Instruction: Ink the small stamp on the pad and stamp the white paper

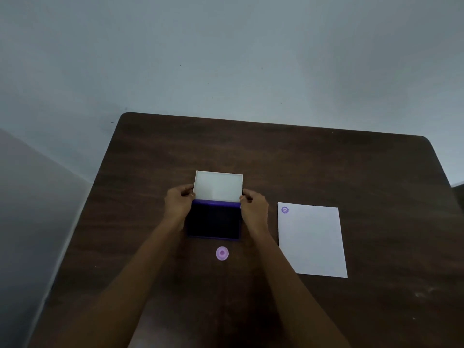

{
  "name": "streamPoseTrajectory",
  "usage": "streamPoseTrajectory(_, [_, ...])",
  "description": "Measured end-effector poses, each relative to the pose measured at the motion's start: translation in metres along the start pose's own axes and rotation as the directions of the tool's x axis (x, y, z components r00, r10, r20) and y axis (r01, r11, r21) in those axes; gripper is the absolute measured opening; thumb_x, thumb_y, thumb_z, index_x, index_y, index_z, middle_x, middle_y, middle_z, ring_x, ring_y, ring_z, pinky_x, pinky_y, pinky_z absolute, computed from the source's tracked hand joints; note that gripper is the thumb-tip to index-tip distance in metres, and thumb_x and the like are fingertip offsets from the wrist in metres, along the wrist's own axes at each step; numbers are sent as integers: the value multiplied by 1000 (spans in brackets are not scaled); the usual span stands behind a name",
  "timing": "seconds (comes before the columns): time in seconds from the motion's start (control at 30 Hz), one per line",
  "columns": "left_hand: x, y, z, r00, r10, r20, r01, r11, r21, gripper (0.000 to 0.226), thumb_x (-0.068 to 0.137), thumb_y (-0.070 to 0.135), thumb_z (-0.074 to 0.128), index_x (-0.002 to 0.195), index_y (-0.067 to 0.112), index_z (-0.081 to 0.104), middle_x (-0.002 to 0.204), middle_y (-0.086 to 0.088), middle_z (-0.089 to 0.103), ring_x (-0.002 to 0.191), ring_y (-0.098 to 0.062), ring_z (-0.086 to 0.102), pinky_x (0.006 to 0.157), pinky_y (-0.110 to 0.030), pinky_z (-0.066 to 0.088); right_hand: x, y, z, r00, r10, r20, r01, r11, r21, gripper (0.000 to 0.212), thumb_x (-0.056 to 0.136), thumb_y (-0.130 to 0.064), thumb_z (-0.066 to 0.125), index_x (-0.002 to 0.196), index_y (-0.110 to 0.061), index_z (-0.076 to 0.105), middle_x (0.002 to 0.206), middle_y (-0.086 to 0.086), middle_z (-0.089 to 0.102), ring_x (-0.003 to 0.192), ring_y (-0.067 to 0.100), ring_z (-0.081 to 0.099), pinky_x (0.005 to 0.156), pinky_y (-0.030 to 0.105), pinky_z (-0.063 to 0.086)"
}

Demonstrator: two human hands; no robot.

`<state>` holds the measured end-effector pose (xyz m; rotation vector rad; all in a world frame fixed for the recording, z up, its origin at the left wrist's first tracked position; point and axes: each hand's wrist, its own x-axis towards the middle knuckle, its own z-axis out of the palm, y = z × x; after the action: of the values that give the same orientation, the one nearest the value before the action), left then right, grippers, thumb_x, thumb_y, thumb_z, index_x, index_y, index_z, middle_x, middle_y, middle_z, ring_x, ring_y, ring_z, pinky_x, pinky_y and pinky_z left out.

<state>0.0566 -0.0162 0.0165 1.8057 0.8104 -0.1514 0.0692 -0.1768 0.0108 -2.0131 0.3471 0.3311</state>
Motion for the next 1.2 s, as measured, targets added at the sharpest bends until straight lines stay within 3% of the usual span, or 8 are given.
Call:
streamPoseTrajectory(0.2, [-7,-2,-13,999,14,42,-11,998,-58,33,86,-4,48,115,11,56,118,-8,58,99,-17,53,80,-30,46,0,4,-8,997,-18,73,12,997,82,28,88,-5,51,116,-8,56,122,12,59,98,11,53,85,26,47])
streamPoseTrajectory(0.4, [-27,-15,-29,976,219,-6,-219,976,13,23,81,-5,57,97,11,64,96,-3,64,87,-14,59,73,-17,46,-17,14,-17,988,-141,68,139,990,23,24,85,-4,54,107,-12,60,113,7,63,92,7,54,64,3,43])
streamPoseTrajectory(0.47, [-36,-23,-32,969,247,-15,-247,969,2,23,81,-4,56,94,12,66,92,-1,65,80,-8,60,65,-4,45,-25,17,-18,973,-224,47,225,974,-1,22,84,-1,54,102,-11,64,108,8,65,90,8,56,66,-4,41])
streamPoseTrajectory(0.6, [-53,-34,-32,980,199,-17,-200,976,-85,27,87,-2,45,98,10,66,97,-4,68,79,0,61,61,-3,46,-41,25,-20,968,-243,60,243,970,8,28,84,2,46,101,-8,66,111,9,65,95,8,56,70,-9,36])
streamPoseTrajectory(0.73, [-69,-40,-30,981,192,19,-191,980,-59,25,89,5,50,111,5,60,114,-10,64,98,-12,57,83,-19,44,-52,32,-19,972,-206,109,205,979,25,26,89,-8,48,111,-10,62,126,8,60,107,9,53,85,9,42])
streamPoseTrajectory(0.9, [-82,-49,-27,966,250,64,-251,968,4,36,79,-3,62,114,-1,56,123,-17,58,102,-14,54,86,-12,41,-59,40,-18,948,-258,186,282,952,-121,36,81,-16,65,116,-10,59,135,7,52,119,17,50,98,31,43])
streamPoseTrajectory(1.0, [-83,-52,-25,951,302,72,-306,951,54,39,76,-9,62,114,-2,56,127,-18,55,109,-20,55,99,-29,41,-59,45,-16,923,-324,208,365,908,-204,36,81,-12,64,117,-9,58,137,7,49,123,18,46,103,28,37])
streamPoseTrajectory(1.2, [-80,-55,-26,906,397,146,-423,847,321,36,82,-4,58,117,0,54,128,-21,54,114,-31,54,100,-34,41,-62,47,-12,904,-356,235,414,865,-282,33,86,-10,57,119,-9,56,141,8,45,128,19,42,107,29,34])
